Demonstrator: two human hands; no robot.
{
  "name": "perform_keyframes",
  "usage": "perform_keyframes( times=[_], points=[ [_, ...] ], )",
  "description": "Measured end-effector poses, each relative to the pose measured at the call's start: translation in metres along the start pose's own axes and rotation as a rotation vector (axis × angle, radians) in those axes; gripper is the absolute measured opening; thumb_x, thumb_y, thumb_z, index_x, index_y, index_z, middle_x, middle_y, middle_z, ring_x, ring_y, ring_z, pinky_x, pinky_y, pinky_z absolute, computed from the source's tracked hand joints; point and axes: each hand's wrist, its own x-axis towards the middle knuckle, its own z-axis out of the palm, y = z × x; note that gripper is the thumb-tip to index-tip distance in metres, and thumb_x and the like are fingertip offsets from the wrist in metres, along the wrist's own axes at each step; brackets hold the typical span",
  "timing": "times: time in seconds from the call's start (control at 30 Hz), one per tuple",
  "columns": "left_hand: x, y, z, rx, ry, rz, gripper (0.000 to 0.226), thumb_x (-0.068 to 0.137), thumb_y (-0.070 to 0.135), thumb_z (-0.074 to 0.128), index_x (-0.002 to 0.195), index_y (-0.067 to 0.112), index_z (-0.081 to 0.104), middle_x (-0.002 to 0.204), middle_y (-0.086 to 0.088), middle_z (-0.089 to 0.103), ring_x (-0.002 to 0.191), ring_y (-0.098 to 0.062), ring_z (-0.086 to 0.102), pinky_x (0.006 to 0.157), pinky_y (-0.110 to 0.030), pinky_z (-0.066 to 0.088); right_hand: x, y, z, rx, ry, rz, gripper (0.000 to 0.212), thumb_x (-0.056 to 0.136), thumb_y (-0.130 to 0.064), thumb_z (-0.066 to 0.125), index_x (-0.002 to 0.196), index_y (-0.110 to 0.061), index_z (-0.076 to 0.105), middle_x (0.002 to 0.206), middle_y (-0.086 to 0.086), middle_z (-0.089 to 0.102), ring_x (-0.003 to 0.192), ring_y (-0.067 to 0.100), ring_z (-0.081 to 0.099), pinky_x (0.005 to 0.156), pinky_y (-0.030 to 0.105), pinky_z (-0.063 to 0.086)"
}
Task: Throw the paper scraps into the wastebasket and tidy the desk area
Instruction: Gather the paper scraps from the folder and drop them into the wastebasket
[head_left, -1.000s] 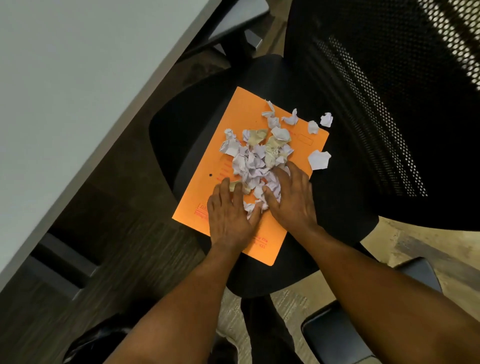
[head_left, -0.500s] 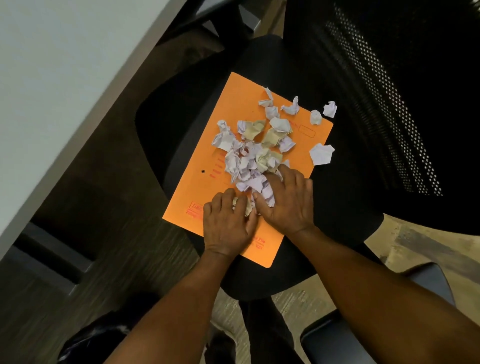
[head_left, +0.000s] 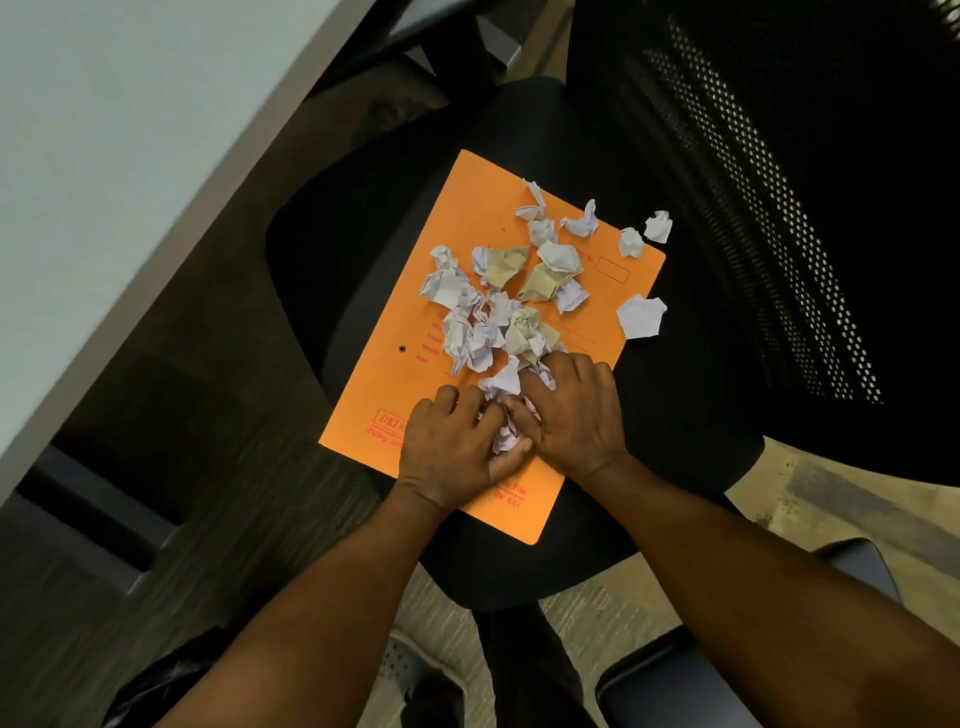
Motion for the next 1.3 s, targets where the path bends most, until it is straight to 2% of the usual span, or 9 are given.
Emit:
perform_keyframes(
  times=[0.3, 0.4, 0.63, 0.77, 0.83, 0.9, 1.03, 1.13, 1.3],
  points=[
    [0.005, 0.008, -0.003, -0.013, -0.036, 0.064, 0.025, 0.091, 0.029, 0.051, 0.079, 0.011, 0.062, 0.075, -0.007, 0.06, 0.066, -0.025, 0.055, 0.044, -0.03, 0.036, 0.016, 0.016, 0.003, 0.023, 0.149, -0.06, 0.027, 0.094, -0.033, 0.052, 0.082, -0.011, 0.064, 0.081, 0.01, 0.061, 0.067, 0.029, 0.058, 0.046, 0.03, 0.037],
    [0.006, 0.007, -0.006, -0.055, -0.05, -0.051, 0.028, 0.091, 0.029, 0.047, 0.074, 0.011, 0.06, 0.071, -0.006, 0.058, 0.06, -0.022, 0.053, 0.043, -0.029, 0.031, 0.019, 0.019, 0.003, 0.099, 0.185, -0.041, 0.027, 0.095, -0.03, 0.053, 0.079, -0.01, 0.062, 0.078, 0.01, 0.06, 0.064, 0.027, 0.058, 0.045, 0.031, 0.04],
    [0.011, 0.012, -0.021, -0.33, 0.086, -0.262, 0.025, 0.092, 0.029, 0.051, 0.078, 0.01, 0.06, 0.072, -0.006, 0.059, 0.061, -0.022, 0.055, 0.049, -0.033, 0.044, 0.022, 0.02, -0.019, 0.325, 0.3, 0.042, 0.035, 0.099, -0.024, 0.053, 0.073, -0.002, 0.058, 0.071, 0.012, 0.056, 0.056, 0.023, 0.053, 0.047, 0.03, 0.041],
    [0.019, 0.021, -0.026, -0.297, -0.047, -0.381, 0.034, 0.094, 0.039, 0.055, 0.115, 0.012, 0.06, 0.098, -0.008, 0.068, 0.082, -0.028, 0.065, 0.059, -0.036, 0.051, 0.023, 0.012, -0.04, 0.392, 0.406, 0.165, 0.029, 0.096, -0.017, 0.056, 0.074, 0.002, 0.057, 0.07, 0.013, 0.056, 0.063, 0.016, 0.05, 0.054, 0.019, 0.035],
    [0.025, 0.025, -0.023, -0.202, -0.199, -0.368, 0.055, 0.096, 0.05, 0.049, 0.141, 0.018, 0.042, 0.115, -0.01, 0.064, 0.093, -0.031, 0.063, 0.061, -0.039, 0.052, 0.021, 0.01, -0.044, 0.425, 0.419, 0.227, 0.028, 0.095, -0.015, 0.056, 0.073, 0.002, 0.055, 0.069, 0.013, 0.054, 0.063, 0.011, 0.044, 0.057, 0.016, 0.031],
    [0.027, 0.026, -0.019, -0.083, -0.276, -0.311, 0.062, 0.095, 0.057, 0.044, 0.147, 0.024, 0.031, 0.12, -0.012, 0.06, 0.093, -0.033, 0.062, 0.058, -0.038, 0.05, 0.018, 0.009, -0.044, 0.449, 0.414, 0.254, 0.028, 0.095, -0.014, 0.056, 0.072, 0.0, 0.052, 0.067, 0.011, 0.051, 0.061, 0.01, 0.043, 0.055, 0.018, 0.031],
    [0.03, 0.025, -0.012, 0.012, -0.194, -0.23, 0.039, 0.091, 0.047, 0.059, 0.114, 0.016, 0.061, 0.097, -0.013, 0.067, 0.074, -0.032, 0.064, 0.042, -0.032, 0.044, 0.012, 0.005, -0.046, 0.467, 0.396, 0.259, 0.026, 0.095, -0.015, 0.055, 0.072, -0.002, 0.052, 0.066, 0.01, 0.05, 0.056, 0.016, 0.046, 0.05, 0.025, 0.035],
    [0.031, 0.022, -0.007, 0.008, -0.174, -0.188, 0.025, 0.093, 0.036, 0.058, 0.098, 0.012, 0.063, 0.089, -0.012, 0.066, 0.068, -0.03, 0.063, 0.043, -0.033, 0.043, 0.012, -0.002, -0.051, 0.519, 0.395, 0.289, 0.026, 0.095, -0.017, 0.055, 0.073, -0.003, 0.051, 0.065, 0.008, 0.049, 0.055, 0.017, 0.046, 0.05, 0.026, 0.035],
    [0.024, 0.018, -0.02, -0.251, -0.079, -0.243, 0.032, 0.097, 0.036, 0.043, 0.083, 0.013, 0.061, 0.078, -0.005, 0.062, 0.063, -0.024, 0.057, 0.048, -0.032, 0.039, 0.021, -0.022, -0.066, 0.65, 0.42, 0.356, 0.026, 0.097, -0.022, 0.053, 0.075, -0.008, 0.052, 0.059, 0.003, 0.048, 0.049, 0.017, 0.045, 0.046, 0.025, 0.035]
  ],
)
